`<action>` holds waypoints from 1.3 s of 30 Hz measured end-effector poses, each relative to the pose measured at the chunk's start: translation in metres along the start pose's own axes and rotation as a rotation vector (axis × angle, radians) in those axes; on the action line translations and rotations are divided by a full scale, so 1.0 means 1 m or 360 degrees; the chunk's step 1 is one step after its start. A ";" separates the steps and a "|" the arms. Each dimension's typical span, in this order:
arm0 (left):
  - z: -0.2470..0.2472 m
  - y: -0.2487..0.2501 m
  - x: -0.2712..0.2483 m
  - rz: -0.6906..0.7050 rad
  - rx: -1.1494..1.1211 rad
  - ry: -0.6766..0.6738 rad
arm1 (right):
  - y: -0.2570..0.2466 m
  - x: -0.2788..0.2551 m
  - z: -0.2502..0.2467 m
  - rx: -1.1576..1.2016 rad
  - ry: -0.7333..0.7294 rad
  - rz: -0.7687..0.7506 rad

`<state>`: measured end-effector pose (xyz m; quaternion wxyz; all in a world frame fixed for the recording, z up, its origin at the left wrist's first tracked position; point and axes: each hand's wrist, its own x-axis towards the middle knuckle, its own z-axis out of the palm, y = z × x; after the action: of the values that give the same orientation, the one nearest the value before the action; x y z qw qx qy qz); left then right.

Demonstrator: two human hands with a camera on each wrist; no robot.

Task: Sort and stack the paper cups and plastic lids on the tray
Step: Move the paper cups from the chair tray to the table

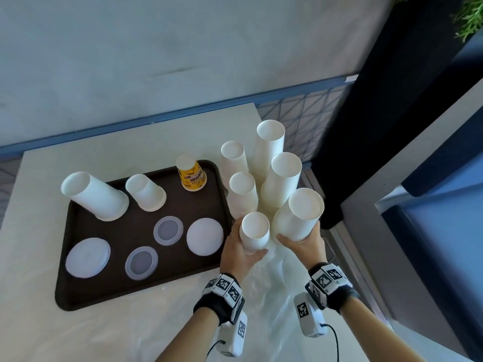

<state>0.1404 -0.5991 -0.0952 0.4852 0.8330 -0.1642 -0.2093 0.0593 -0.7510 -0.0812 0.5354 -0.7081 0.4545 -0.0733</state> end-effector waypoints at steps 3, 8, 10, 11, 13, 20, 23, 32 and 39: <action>-0.004 0.007 -0.004 0.0061 -0.0047 -0.0038 | 0.002 -0.006 -0.004 -0.0012 -0.0046 -0.0045; -0.015 0.011 -0.022 0.0096 -0.0143 0.0054 | 0.019 -0.033 -0.009 -0.0027 0.0162 -0.0065; -0.023 0.009 -0.031 0.0083 -0.0085 0.0072 | 0.021 -0.051 -0.011 -0.0011 0.0225 -0.0088; -0.029 0.006 -0.038 0.0118 -0.0049 0.0097 | 0.020 -0.064 -0.010 -0.0025 0.0201 -0.0120; -0.047 0.002 -0.051 0.0180 -0.0015 0.0160 | 0.015 -0.086 0.001 -0.0073 0.0060 -0.0235; -0.146 -0.018 -0.100 0.0151 -0.0040 0.0481 | -0.053 -0.138 0.100 -0.0162 -0.0476 -0.0722; -0.210 -0.038 -0.135 0.0081 -0.0034 0.0727 | -0.093 -0.173 0.168 -0.0230 -0.0701 -0.0927; -0.391 -0.113 -0.261 -0.0239 -0.0029 0.1507 | -0.165 -0.311 0.368 -0.0277 -0.1348 -0.1237; -0.481 -0.181 -0.358 -0.0634 0.0068 0.2121 | -0.161 -0.415 0.475 -0.0378 -0.1749 -0.1171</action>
<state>0.0905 0.0129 0.0264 0.4183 0.8075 0.3206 0.2649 0.1916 -0.1200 0.0130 0.5475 -0.8053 -0.1501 0.1706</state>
